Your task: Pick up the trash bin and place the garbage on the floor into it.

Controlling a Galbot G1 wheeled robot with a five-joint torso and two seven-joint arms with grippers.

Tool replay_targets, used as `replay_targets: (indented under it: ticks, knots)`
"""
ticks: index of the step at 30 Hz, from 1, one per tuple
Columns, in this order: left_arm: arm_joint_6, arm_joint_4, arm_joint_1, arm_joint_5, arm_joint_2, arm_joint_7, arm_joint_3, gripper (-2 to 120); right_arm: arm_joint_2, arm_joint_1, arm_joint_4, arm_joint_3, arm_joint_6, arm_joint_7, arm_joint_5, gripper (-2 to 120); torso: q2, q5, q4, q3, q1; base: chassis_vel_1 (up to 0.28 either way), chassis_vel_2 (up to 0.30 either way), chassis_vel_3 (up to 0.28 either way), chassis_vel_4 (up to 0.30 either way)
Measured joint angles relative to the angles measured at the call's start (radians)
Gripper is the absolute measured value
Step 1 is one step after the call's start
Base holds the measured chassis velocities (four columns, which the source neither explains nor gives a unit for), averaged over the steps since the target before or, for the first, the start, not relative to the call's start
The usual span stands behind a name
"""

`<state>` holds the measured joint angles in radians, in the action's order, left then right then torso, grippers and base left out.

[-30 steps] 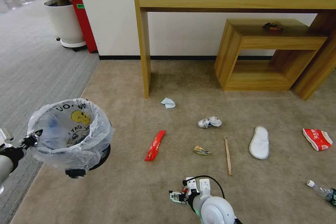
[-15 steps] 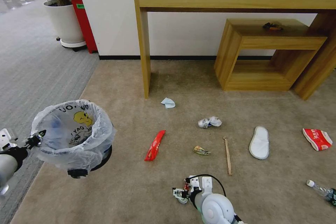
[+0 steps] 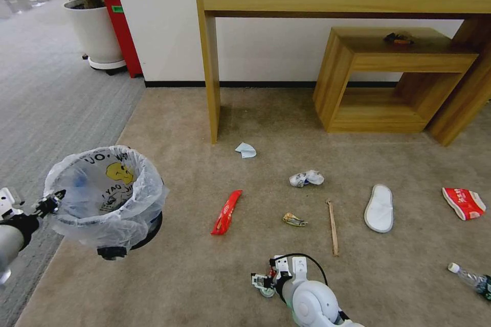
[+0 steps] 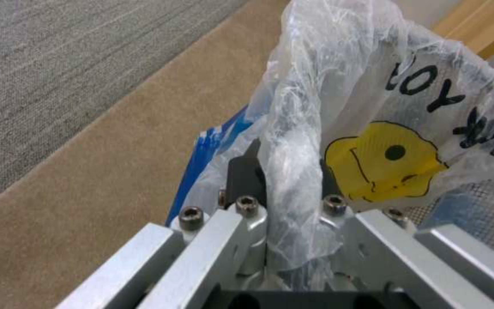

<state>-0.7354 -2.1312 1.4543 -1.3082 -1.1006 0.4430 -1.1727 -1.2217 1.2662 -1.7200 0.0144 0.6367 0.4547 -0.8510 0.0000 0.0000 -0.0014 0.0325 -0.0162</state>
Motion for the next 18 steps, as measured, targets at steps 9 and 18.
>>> replay_targets:
  ticks: [9,18]
  knots:
    - [0.0,0.004,-0.001,0.0,0.001,-0.001,0.001,3,0.001,-0.012,0.014,-0.003,-0.002,-0.006,0.01,79,0.0,0.0,0.0,0.0,0.0,0.0,0.0,0.0,0.0]
    - [0.0,0.007,-0.005,0.0,0.002,-0.002,0.006,3,-0.005,-0.021,0.043,-0.003,-0.007,-0.011,0.024,78,0.0,0.0,0.0,0.0,0.0,0.0,0.0,0.0,0.0]
